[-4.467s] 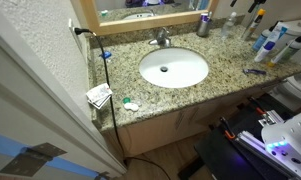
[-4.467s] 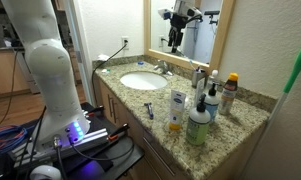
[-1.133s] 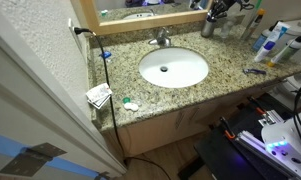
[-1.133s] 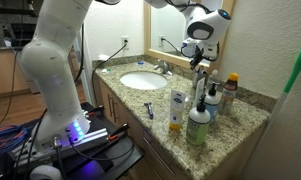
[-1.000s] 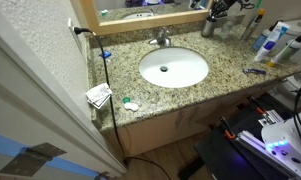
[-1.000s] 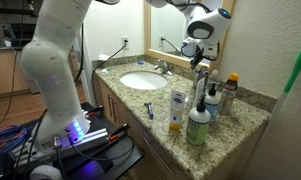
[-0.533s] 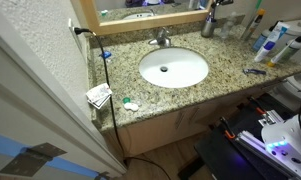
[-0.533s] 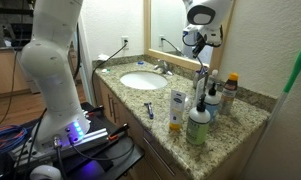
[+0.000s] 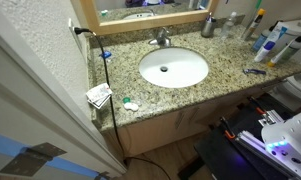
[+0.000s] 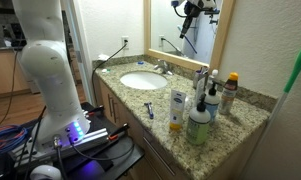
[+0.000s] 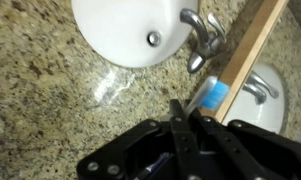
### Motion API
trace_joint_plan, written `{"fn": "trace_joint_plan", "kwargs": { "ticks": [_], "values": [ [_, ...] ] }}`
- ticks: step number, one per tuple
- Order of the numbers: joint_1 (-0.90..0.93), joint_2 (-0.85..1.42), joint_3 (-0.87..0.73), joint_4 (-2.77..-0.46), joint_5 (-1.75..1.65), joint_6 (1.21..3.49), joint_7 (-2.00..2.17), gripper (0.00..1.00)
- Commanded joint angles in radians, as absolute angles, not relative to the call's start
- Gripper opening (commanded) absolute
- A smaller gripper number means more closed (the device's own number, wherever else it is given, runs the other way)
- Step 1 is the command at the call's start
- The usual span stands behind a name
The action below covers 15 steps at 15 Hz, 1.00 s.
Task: Put the toothbrush and the tube on the countertop respectively
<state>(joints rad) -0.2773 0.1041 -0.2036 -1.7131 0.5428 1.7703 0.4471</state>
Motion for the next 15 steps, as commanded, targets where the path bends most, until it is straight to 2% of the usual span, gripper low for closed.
{"fn": "trace_joint_plan", "kwargs": {
  "ticks": [1, 6, 8, 9, 10, 12, 13, 15],
  "values": [
    [-0.245, -0.003, -0.203, -1.846, 0.438, 1.652, 0.388, 0.02],
    [-0.207, 0.054, -0.198, -2.016, 0.187, 1.775, 0.519, 0.02],
    [-0.204, 0.109, -0.209, -2.052, 0.133, 1.889, 0.617, 0.02],
    [-0.202, 0.071, -0.205, -2.018, 0.17, 1.807, 0.558, 0.02],
    [-0.201, 0.096, -0.207, -2.03, 0.164, 1.832, 0.568, 0.07],
    [-0.2, 0.105, -0.208, -2.02, 0.165, 1.83, 0.566, 0.07],
    [-0.199, 0.097, -0.207, -2.017, 0.165, 1.828, 0.566, 0.02],
    [-0.191, 0.162, -0.206, -2.006, 0.145, 1.904, 0.678, 0.02]
  ]
}}
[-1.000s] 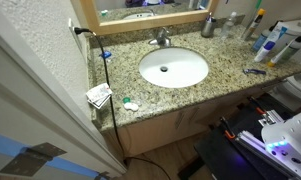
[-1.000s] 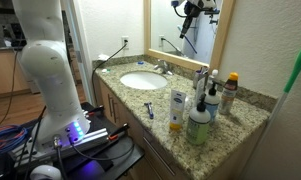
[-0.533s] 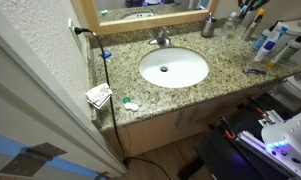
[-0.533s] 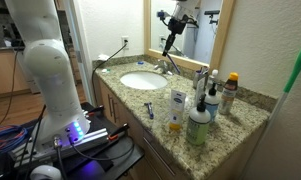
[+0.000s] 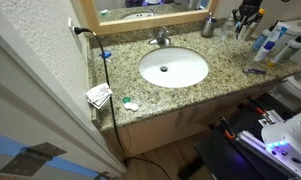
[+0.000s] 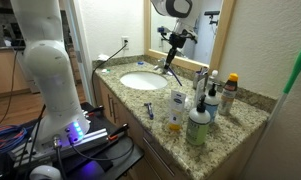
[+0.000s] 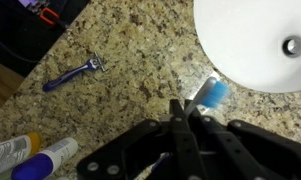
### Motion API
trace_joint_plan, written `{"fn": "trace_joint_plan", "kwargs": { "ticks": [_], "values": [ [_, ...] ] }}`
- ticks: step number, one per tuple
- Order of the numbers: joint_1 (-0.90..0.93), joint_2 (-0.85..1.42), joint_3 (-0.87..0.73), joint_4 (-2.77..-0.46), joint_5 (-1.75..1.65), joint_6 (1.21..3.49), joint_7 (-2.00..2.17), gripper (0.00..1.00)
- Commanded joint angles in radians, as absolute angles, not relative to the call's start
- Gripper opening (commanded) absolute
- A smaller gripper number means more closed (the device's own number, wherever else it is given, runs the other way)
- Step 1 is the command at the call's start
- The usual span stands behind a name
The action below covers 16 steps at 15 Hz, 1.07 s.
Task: Put the toothbrush and the tube on the countertop respectively
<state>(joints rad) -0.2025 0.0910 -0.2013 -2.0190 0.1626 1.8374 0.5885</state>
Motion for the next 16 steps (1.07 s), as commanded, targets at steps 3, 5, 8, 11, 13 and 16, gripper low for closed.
{"fn": "trace_joint_plan", "kwargs": {
  "ticks": [3, 5, 8, 11, 13, 16],
  "values": [
    [-0.199, 0.245, -0.223, -2.022, 0.166, 1.985, 0.792, 0.02],
    [-0.2, 0.29, -0.235, -2.028, 0.181, 2.055, 0.847, 0.02],
    [-0.2, 0.332, -0.239, -2.024, 0.201, 2.066, 0.876, 0.02],
    [-0.203, 0.346, -0.238, -2.032, 0.213, 2.042, 0.878, 0.34],
    [-0.201, 0.347, -0.248, -2.038, 0.201, 2.059, 0.894, 0.46],
    [-0.213, 0.311, -0.266, -2.044, 0.21, 2.072, 0.883, 0.68]
  ]
}}
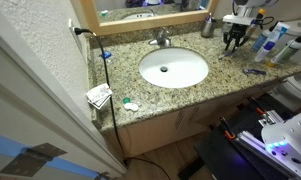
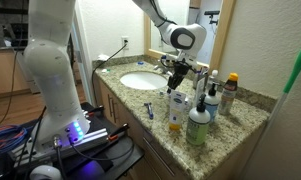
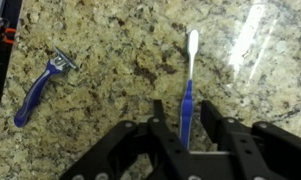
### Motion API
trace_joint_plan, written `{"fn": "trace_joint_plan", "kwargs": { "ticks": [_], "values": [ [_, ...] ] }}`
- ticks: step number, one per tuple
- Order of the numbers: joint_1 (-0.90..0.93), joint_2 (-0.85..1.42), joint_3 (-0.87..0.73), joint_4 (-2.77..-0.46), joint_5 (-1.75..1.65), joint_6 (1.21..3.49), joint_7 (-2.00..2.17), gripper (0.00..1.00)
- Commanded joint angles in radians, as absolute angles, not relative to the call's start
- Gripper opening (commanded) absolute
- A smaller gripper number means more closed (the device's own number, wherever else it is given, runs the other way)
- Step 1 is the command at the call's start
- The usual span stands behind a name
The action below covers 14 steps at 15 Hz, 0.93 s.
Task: Put the toothbrush and the tube on the countertop respectively
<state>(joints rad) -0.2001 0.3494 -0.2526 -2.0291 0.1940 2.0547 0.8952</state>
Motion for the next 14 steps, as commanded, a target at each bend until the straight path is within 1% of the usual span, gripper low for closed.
{"fn": "trace_joint_plan", "kwargs": {
  "ticks": [1, 4, 5, 7, 8, 9, 11, 13, 14],
  "values": [
    [-0.218, 0.279, -0.27, -2.054, 0.22, 2.078, 0.87, 0.74],
    [-0.237, 0.129, -0.283, -2.085, 0.259, 2.091, 0.802, 0.95],
    [-0.247, 0.084, -0.288, -2.079, 0.276, 2.074, 0.782, 1.0],
    [-0.26, -0.004, -0.296, -2.067, 0.299, 2.059, 0.732, 1.0],
    [-0.248, 0.096, -0.289, -2.026, 0.272, 2.068, 0.789, 1.0],
    [-0.254, 0.055, -0.291, -2.026, 0.272, 2.06, 0.785, 1.0],
    [-0.254, 0.048, -0.29, -2.028, 0.271, 2.056, 0.787, 1.0],
    [-0.235, 0.134, -0.276, -1.981, 0.285, 2.14, 0.881, 1.0],
    [-0.237, 0.172, -0.27, -1.93, 0.346, 2.146, 0.908, 1.0]
  ]
}}
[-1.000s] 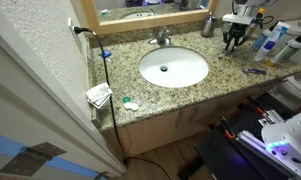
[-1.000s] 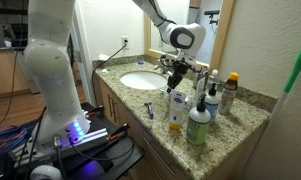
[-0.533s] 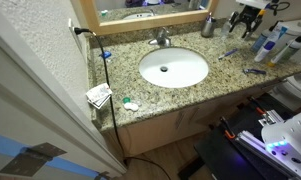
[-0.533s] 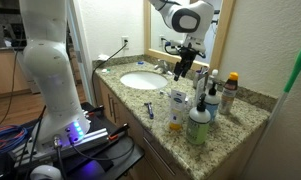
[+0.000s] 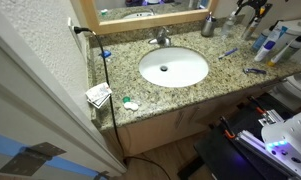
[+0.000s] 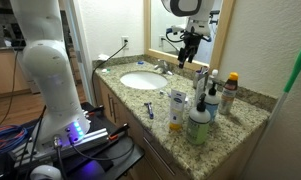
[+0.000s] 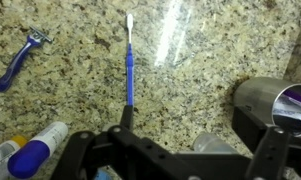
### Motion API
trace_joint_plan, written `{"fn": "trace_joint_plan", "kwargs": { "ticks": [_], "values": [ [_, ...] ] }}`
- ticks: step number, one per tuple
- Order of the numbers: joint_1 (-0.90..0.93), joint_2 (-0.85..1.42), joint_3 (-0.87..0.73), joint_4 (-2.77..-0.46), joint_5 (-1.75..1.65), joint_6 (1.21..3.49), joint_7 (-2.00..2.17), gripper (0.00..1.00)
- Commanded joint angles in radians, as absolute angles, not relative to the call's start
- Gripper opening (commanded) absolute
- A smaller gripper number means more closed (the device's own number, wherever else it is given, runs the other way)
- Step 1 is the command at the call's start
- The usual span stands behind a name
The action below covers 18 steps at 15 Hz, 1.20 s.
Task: Put the toothbrush and the tube on the countertop respectively
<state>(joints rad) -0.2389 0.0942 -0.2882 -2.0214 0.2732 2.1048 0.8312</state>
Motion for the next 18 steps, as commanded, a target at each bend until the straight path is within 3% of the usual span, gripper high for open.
{"fn": "trace_joint_plan", "kwargs": {
  "ticks": [1, 4, 6, 7, 11, 18],
  "values": [
    [-0.238, 0.194, -0.263, -1.887, 0.4, 2.151, 0.936, 1.0],
    [-0.245, 0.268, -0.24, -1.753, 0.519, 2.161, 0.961, 1.0],
    [-0.251, 0.312, -0.243, -1.655, 0.471, 2.047, 0.987, 1.0],
    [-0.241, 0.249, -0.241, -1.756, 0.472, 2.124, 0.968, 1.0],
    [-0.247, 0.299, -0.24, -1.677, 0.471, 2.073, 0.98, 1.0],
    [-0.247, 0.431, -0.211, -1.597, 0.438, 2.297, 0.73, 1.0]
  ]
}}
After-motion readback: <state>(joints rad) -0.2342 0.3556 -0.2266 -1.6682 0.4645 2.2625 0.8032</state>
